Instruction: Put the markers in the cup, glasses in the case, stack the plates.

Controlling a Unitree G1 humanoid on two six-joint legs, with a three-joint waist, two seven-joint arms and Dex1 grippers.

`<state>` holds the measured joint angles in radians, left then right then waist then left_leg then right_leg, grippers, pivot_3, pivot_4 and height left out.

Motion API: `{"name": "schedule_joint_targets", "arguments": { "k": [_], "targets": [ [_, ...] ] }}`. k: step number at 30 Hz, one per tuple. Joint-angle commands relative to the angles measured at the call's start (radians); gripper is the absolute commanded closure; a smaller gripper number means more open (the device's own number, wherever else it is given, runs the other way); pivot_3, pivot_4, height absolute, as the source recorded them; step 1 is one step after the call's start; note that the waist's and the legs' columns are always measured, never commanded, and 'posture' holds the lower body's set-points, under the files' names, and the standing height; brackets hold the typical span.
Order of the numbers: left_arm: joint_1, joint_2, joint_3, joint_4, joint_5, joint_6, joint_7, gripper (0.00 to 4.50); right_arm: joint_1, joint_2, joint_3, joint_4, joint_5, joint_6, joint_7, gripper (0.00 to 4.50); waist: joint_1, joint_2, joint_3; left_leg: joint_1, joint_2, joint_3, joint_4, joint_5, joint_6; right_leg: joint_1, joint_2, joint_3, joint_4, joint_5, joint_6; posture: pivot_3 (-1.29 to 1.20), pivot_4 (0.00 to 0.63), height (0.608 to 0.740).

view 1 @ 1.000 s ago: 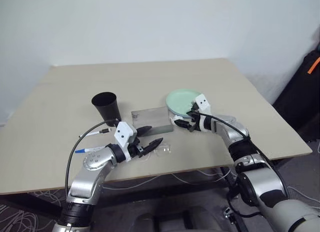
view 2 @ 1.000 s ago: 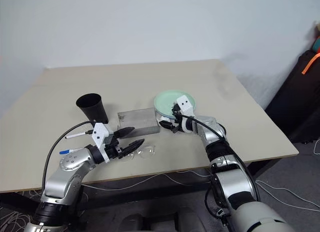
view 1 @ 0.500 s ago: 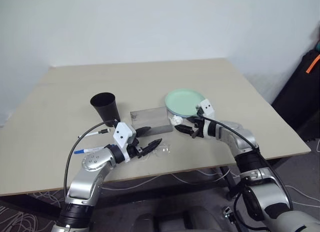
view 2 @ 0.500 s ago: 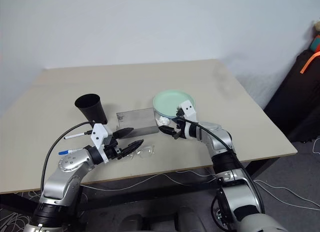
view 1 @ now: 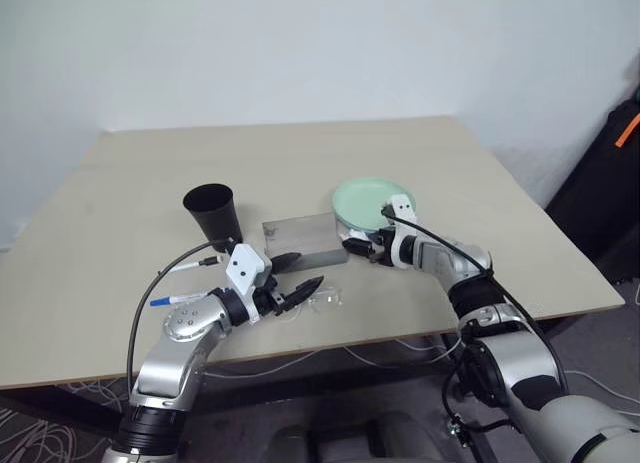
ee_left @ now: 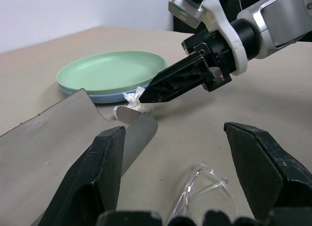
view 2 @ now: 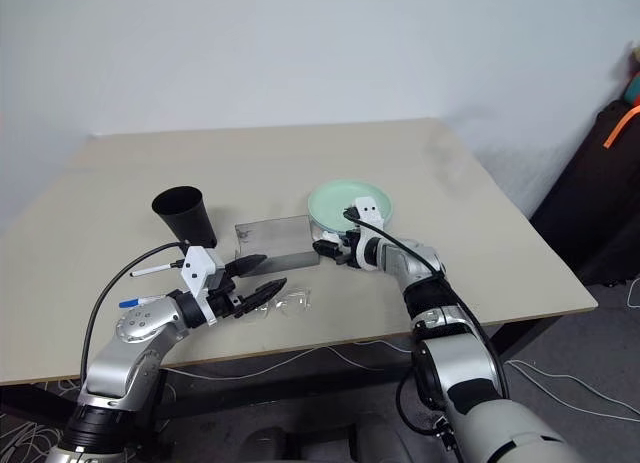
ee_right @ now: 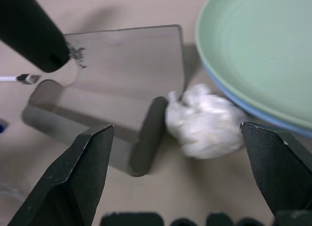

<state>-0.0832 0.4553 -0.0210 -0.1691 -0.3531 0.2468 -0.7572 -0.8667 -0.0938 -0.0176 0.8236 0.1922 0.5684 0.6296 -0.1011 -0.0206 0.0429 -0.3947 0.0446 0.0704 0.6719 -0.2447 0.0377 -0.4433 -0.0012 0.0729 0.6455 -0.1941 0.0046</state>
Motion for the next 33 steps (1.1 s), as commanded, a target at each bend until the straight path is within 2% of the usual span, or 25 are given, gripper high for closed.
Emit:
{"name": "schedule_joint_targets", "arguments": {
  "k": [1,6,9,20,28,33],
  "targets": [
    [-0.003,0.004,0.018,-0.048,-0.007,-0.008,0.008,1.08,-0.047,-0.002,-0.018,0.035,-0.002,-0.041,-0.025,0.03,0.0,0.0,0.0,0.0,0.0,0.0,0.0,0.0,0.0,0.0,0.0,0.0,0.0,0.0,0.0,0.0,0.0,0.74],
    [0.002,0.005,0.018,-0.055,-0.007,-0.007,0.012,1.08,-0.067,0.002,-0.024,0.098,-0.008,-0.074,-0.048,0.03,-0.001,0.0,0.0,0.0,0.0,0.0,0.0,0.0,0.0,0.0,0.0,0.0,0.0,0.0,0.0,0.0,0.0,0.74],
    [0.002,0.006,0.018,-0.056,-0.007,-0.006,0.013,1.08,-0.078,0.006,-0.03,0.128,-0.007,-0.092,-0.06,0.6,-0.002,0.0,0.0,0.0,0.0,0.0,0.0,0.0,0.0,0.0,0.0,0.0,0.0,0.0,0.0,0.0,0.0,0.74],
    [0.003,0.008,0.015,-0.056,-0.008,-0.006,0.013,1.08,-0.074,0.006,-0.032,0.118,0.002,-0.1,-0.034,4.44,-0.002,0.0,0.0,0.0,0.0,0.0,0.0,0.0,0.0,0.0,0.0,0.0,0.0,0.0,0.0,0.0,0.0,0.74],
    [0.003,0.007,0.014,-0.057,-0.008,-0.005,0.013,1.08,-0.011,-0.036,0.026,-0.058,-0.003,-0.107,0.111,4.48,-0.001,0.0,0.0,0.0,0.0,0.0,-0.001,0.0,0.0,0.0,0.0,0.0,0.0,0.0,0.0,0.0,0.0,0.74],
    [0.004,0.009,0.015,-0.056,-0.008,-0.005,0.011,1.08,-0.016,-0.079,-0.001,-0.172,0.027,-0.104,0.13,4.48,-0.001,0.0,0.0,0.0,0.0,0.0,-0.001,0.0,0.0,0.0,0.0,0.0,0.0,0.0,0.0,0.0,0.0,0.74]
  ]
}}
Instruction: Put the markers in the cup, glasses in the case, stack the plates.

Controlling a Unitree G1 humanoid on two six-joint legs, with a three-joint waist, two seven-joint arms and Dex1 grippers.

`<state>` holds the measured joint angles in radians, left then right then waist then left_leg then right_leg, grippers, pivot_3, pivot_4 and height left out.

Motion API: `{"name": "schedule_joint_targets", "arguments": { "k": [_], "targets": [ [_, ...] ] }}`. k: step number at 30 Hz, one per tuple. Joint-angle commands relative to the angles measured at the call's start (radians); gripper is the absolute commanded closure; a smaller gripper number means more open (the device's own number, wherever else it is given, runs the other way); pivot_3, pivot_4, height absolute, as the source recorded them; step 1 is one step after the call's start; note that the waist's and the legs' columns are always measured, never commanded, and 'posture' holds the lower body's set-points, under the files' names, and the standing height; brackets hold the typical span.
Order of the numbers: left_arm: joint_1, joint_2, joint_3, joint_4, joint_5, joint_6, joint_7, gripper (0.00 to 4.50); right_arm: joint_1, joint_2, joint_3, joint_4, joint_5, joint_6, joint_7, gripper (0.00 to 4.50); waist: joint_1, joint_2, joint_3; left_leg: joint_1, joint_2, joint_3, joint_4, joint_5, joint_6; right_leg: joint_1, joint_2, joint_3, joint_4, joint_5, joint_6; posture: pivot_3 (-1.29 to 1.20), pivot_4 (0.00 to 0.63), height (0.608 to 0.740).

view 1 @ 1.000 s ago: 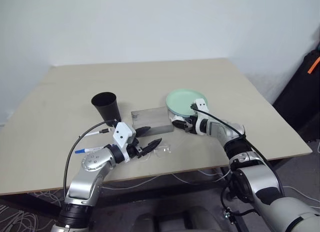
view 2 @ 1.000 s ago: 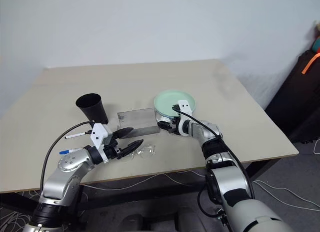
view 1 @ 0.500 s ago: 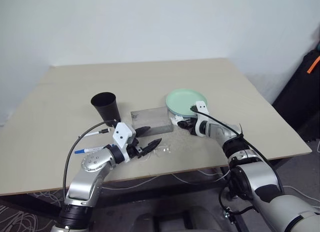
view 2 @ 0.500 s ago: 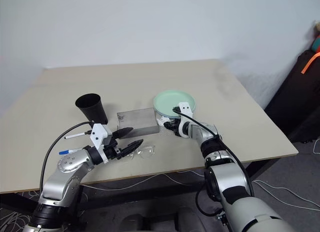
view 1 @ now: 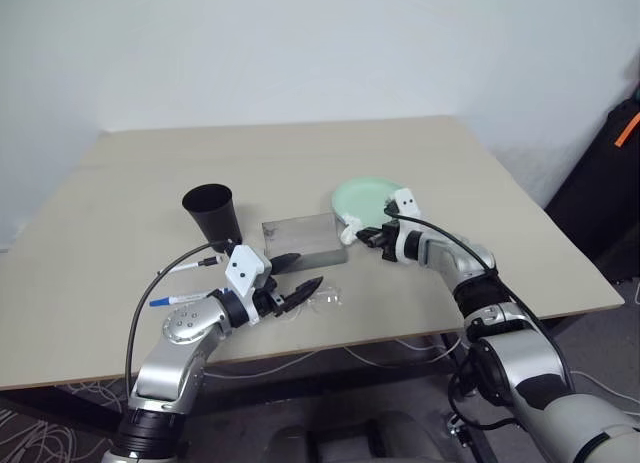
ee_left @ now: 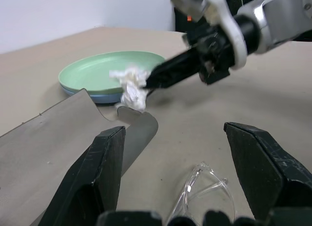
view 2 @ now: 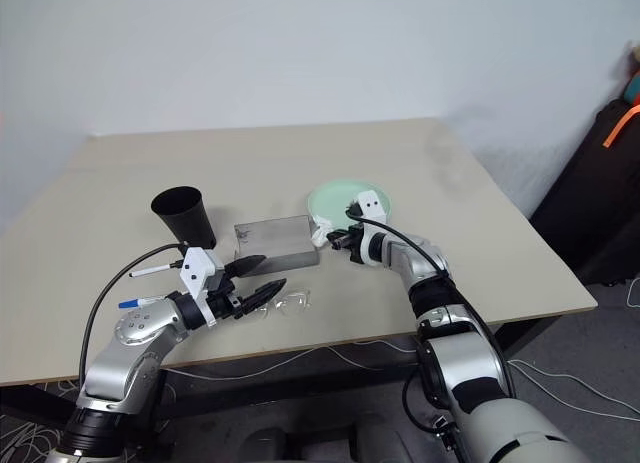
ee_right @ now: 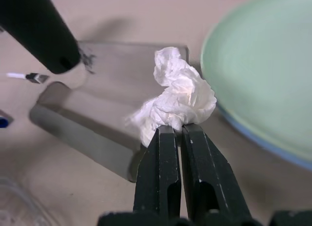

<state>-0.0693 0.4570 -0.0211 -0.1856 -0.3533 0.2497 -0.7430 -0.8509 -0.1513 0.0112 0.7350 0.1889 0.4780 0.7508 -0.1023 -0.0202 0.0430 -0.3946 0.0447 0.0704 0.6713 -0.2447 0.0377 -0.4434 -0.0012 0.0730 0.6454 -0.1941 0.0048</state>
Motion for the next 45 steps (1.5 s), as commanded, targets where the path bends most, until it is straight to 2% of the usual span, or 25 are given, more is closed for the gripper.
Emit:
{"name": "schedule_joint_targets", "arguments": {
  "k": [1,8,12,22,27,34,39,45],
  "targets": [
    [-0.012,0.007,0.013,-0.037,-0.007,-0.008,-0.004,1.08,-0.054,-0.027,-0.04,-0.06,0.023,-0.026,-0.019,4.48,0.0,0.0,0.0,0.0,0.0,0.0,0.0,0.0,0.0,0.0,0.0,0.0,0.0,0.0,0.0,0.0,0.0,0.74],
    [-0.023,0.005,0.008,-0.029,-0.002,-0.011,-0.006,1.08,-0.171,-0.039,-0.066,0.201,-0.039,-0.159,-0.173,4.48,-0.002,0.0,0.0,0.001,0.0,0.0,-0.001,0.0,0.0,0.0,0.0,0.0,0.0,0.0,0.0,0.0,0.0,0.74],
    [-0.019,0.007,0.011,-0.034,-0.002,-0.009,-0.003,1.08,-0.208,-0.042,-0.079,0.307,-0.045,-0.219,-0.191,3.53,-0.001,0.0,0.0,0.0,0.0,0.0,-0.002,0.0,0.0,0.0,0.0,0.0,-0.002,0.0,0.0,0.0,0.0,0.74],
    [-0.006,0.015,0.021,-0.041,-0.006,-0.009,-0.002,1.08,-0.216,-0.039,-0.094,0.353,-0.047,-0.276,-0.2,0.16,-0.002,0.0,0.0,0.0,0.0,0.0,-0.003,0.0,0.0,0.0,0.0,0.001,-0.002,0.0,0.0,0.0,0.0,0.74],
    [-0.021,0.041,0.014,-0.03,0.001,-0.001,-0.021,1.08,-0.13,-0.057,-0.052,0.227,-0.067,-0.341,-0.12,0.07,-0.002,0.0,0.0,0.0,0.0,0.0,-0.003,0.0,0.0,0.0,0.0,0.001,-0.002,0.0,0.0,0.0,0.0,0.74],
    [-0.118,0.175,0.007,0.056,0.006,0.046,-0.146,1.08,0.104,-0.122,0.009,-0.125,-0.042,-0.419,0.11,0.07,0.003,0.001,0.0,0.0,0.0,0.0,-0.003,0.0,0.0,0.0,0.0,0.0,-0.002,0.0,0.0,0.0,0.0,0.74],
    [-0.231,0.268,-0.046,0.171,0.058,0.03,-0.275,1.08,0.219,-0.172,0.049,-0.28,-0.024,-0.422,0.233,0.07,0.001,0.001,0.0,0.001,0.0,0.0,-0.002,0.0,0.0,0.0,0.0,0.0,-0.002,0.0,0.0,0.0,0.0,0.74],
    [-0.363,0.347,-0.148,0.282,0.087,0.045,-0.505,1.08,0.274,-0.161,0.067,-0.346,-0.028,-0.431,0.214,0.07,0.0,0.001,0.0,0.001,0.0,0.0,-0.003,0.0,0.0,0.0,0.001,0.0,-0.002,-0.001,0.0,0.0,0.0,0.74]
  ]
}}
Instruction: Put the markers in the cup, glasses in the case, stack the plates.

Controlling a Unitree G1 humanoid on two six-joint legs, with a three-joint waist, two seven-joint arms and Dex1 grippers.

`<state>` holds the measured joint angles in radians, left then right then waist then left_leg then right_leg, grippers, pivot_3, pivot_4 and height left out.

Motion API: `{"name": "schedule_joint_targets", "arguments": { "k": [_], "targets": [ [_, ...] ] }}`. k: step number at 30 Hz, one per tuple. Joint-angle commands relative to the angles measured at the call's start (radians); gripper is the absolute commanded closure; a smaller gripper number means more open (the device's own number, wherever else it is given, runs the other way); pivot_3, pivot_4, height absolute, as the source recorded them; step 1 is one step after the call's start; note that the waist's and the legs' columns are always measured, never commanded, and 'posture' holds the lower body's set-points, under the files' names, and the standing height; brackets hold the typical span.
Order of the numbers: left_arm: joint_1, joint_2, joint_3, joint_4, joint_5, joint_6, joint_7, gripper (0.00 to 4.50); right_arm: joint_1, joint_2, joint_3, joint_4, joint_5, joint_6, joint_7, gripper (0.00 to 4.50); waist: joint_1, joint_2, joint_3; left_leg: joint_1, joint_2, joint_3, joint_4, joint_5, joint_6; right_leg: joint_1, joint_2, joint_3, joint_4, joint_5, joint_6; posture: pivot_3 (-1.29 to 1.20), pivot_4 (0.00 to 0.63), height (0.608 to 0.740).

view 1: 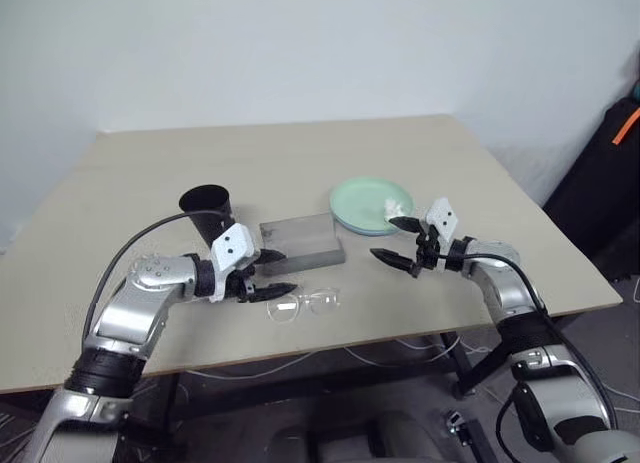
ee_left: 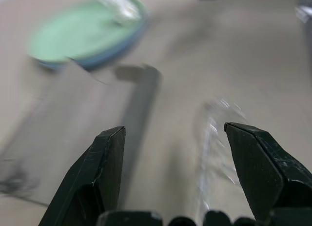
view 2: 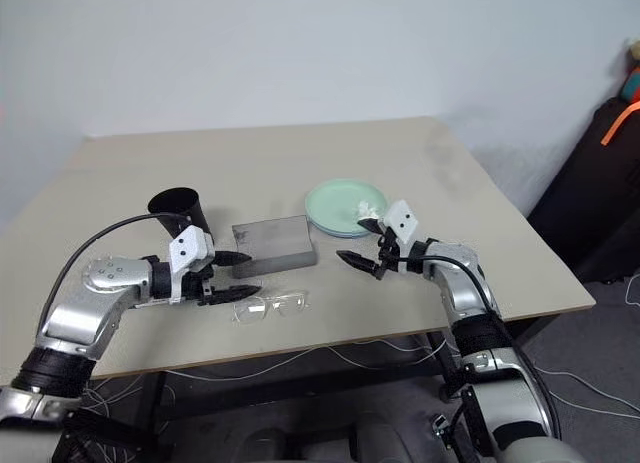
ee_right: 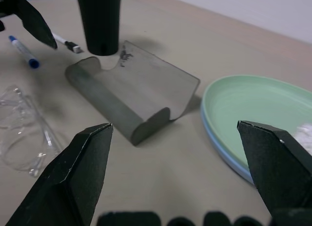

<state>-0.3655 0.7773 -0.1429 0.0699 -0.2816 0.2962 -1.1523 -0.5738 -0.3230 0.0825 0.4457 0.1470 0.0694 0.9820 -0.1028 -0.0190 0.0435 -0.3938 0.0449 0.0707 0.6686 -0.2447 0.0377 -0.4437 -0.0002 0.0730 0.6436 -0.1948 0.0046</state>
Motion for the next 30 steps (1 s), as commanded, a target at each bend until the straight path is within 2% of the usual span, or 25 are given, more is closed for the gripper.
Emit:
{"name": "schedule_joint_targets", "arguments": {
  "k": [1,9,14,18,25,26,27,30],
  "targets": [
    [-0.088,0.03,-0.04,0.05,0.022,-0.004,-0.121,1.08,0.003,0.016,-0.001,-0.064,0.013,-0.023,-0.026,0.07,0.002,0.0,0.0,0.0,0.0,0.0,0.0,0.0,0.0,0.0,0.0,0.0,0.0,0.0,0.0,0.0,0.0,0.74],
    [-0.254,-0.012,-0.151,0.238,0.112,-0.058,-0.279,1.08,0.086,0.05,-0.004,-0.152,0.025,-0.022,-0.094,0.07,0.005,0.0,0.0,-0.001,-0.001,0.0,0.001,0.0,0.0,0.0,-0.001,0.0,0.0,0.0,0.0,0.0,0.0,0.74],
    [-0.344,-0.077,-0.203,0.347,0.166,-0.11,-0.335,1.08,0.154,0.027,-0.011,-0.254,0.081,0.007,-0.055,0.07,0.005,-0.001,0.0,-0.001,-0.001,0.0,0.001,0.0,0.0,0.0,0.0,0.0,0.0,0.0,0.0,0.0,0.0,0.74],
    [-0.385,-0.122,-0.234,0.413,0.212,-0.145,-0.355,1.08,0.199,0.009,-0.004,-0.321,0.106,0.025,-0.044,0.07,0.005,-0.001,0.0,-0.001,-0.001,0.0,0.002,0.0,0.0,0.0,0.0,0.001,0.0,0.0,0.0,0.0,0.0,0.74],
    [-0.394,-0.146,-0.271,0.459,0.275,-0.2,-0.391,1.08,0.224,0.009,-0.001,-0.343,0.099,0.023,-0.083,0.07,0.005,-0.001,0.0,-0.001,-0.001,0.0,0.002,0.0,0.0,0.0,0.001,0.001,0.002,0.0,0.0,0.0,0.0,0.74],
    [-0.393,-0.146,-0.273,0.463,0.281,-0.207,-0.394,1.47,0.226,0.009,0.0,-0.347,0.1,0.023,-0.086,0.0,0.005,-0.001,0.0,-0.001,-0.001,0.0,0.003,0.0,0.0,0.0,0.001,0.001,0.002,0.0,0.0,0.0,0.0,0.74],
    [-0.392,-0.145,-0.277,0.468,0.291,-0.217,-0.394,1.66,0.229,0.009,0.001,-0.351,0.101,0.024,-0.089,0.0,0.005,-0.001,0.0,-0.001,-0.001,0.0,0.003,0.0,0.0,0.0,0.001,0.001,0.002,0.0,0.0,0.0,0.0,0.74],
    [-0.392,-0.15,-0.277,0.477,0.304,-0.229,-0.396,1.66,0.237,0.009,0.004,-0.357,0.101,0.025,-0.096,0.0,0.005,-0.001,0.0,-0.001,-0.001,0.0,0.004,0.0,0.0,0.0,0.0,0.002,0.002,0.0,0.0,0.0,0.0,0.74]
  ]
}}
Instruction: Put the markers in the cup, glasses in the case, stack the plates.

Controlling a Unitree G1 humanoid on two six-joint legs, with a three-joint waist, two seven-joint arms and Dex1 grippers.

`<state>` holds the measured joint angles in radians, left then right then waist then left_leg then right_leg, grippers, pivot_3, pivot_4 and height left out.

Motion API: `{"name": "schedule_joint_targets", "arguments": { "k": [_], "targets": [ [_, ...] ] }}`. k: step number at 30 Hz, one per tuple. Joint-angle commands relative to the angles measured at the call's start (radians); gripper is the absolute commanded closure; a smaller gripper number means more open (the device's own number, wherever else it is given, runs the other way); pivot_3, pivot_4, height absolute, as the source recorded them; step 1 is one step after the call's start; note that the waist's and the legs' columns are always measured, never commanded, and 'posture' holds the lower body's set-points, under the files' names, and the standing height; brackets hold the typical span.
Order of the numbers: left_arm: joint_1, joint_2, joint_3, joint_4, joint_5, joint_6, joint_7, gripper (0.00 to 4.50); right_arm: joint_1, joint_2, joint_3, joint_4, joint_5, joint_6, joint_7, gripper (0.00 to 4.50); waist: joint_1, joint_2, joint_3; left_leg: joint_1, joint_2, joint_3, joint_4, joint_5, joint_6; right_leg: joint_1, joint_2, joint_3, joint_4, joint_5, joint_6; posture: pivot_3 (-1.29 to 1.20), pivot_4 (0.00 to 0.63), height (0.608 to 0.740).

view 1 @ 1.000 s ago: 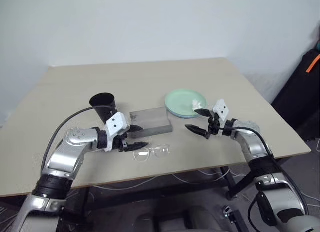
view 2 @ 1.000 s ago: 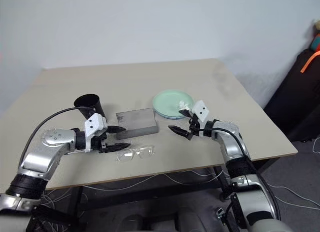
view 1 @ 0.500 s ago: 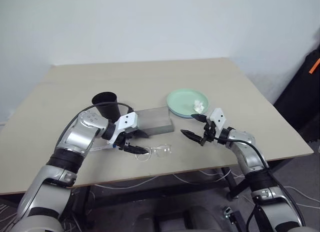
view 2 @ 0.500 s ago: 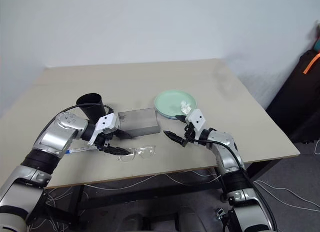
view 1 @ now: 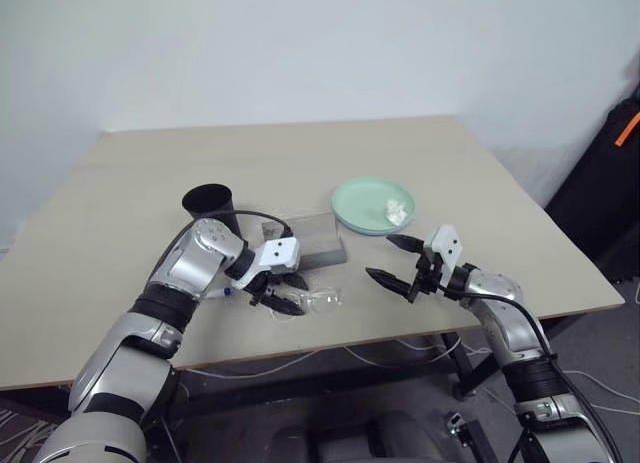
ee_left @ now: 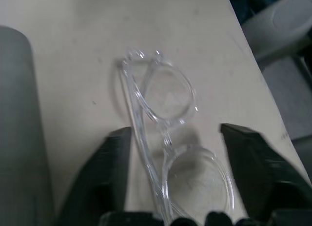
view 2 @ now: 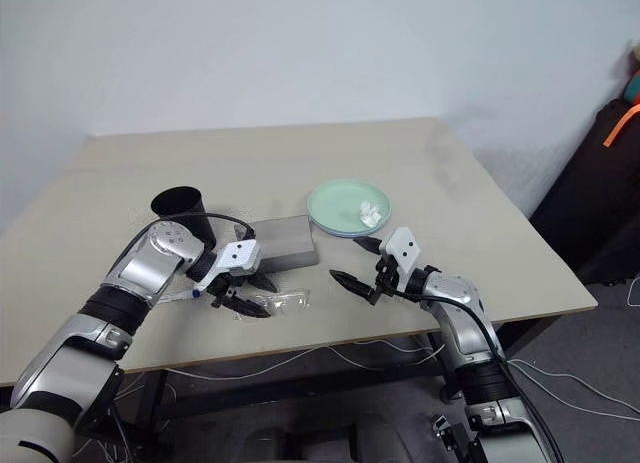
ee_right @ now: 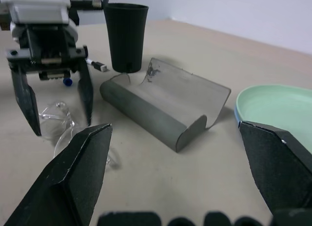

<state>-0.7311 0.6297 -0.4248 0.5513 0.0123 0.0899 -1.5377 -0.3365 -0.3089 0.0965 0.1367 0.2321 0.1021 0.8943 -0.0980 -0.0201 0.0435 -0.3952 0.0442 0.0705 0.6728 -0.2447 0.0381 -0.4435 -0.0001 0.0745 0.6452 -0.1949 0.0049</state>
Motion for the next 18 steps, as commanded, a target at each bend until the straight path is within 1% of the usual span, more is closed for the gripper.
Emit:
{"name": "schedule_joint_targets", "arguments": {
  "k": [1,11,14,18],
  "targets": [
    [-0.027,-0.006,0.007,-0.003,0.011,-0.023,-0.01,1.66,0.0,-0.005,-0.009,-0.049,0.016,-0.007,-0.01,0.0,0.0,0.0,0.0,0.0,0.0,0.0,0.0,0.0,0.0,0.0,0.0,0.0,0.0,0.0,0.0,0.0,0.0,0.74],
    [-0.024,-0.019,0.02,0.0,0.016,-0.028,-0.002,1.66,-0.006,0.002,0.007,-0.034,0.009,-0.011,-0.024,0.0,0.0,0.0,0.0,0.0,0.0,0.0,0.001,0.0,0.0,0.0,0.0,0.0,0.001,0.0,0.0,0.0,0.0,0.74],
    [-0.027,-0.015,0.021,0.003,0.016,-0.031,-0.005,2.22,-0.01,0.003,0.01,-0.03,0.008,-0.012,-0.026,0.0,0.0,0.0,0.0,0.0,0.0,-0.001,0.001,0.0,0.0,0.0,0.0,0.0,0.001,0.0,0.0,0.0,0.0,0.74],
    [-0.029,-0.011,0.021,0.004,0.018,-0.034,-0.009,3.56,-0.014,0.003,0.014,-0.023,0.005,-0.016,-0.029,0.0,0.0,0.0,0.0,0.0,0.0,0.0,0.001,0.0,0.0,0.0,0.0,0.0,0.001,0.0,0.0,0.0,0.0,0.74]
  ]
}}
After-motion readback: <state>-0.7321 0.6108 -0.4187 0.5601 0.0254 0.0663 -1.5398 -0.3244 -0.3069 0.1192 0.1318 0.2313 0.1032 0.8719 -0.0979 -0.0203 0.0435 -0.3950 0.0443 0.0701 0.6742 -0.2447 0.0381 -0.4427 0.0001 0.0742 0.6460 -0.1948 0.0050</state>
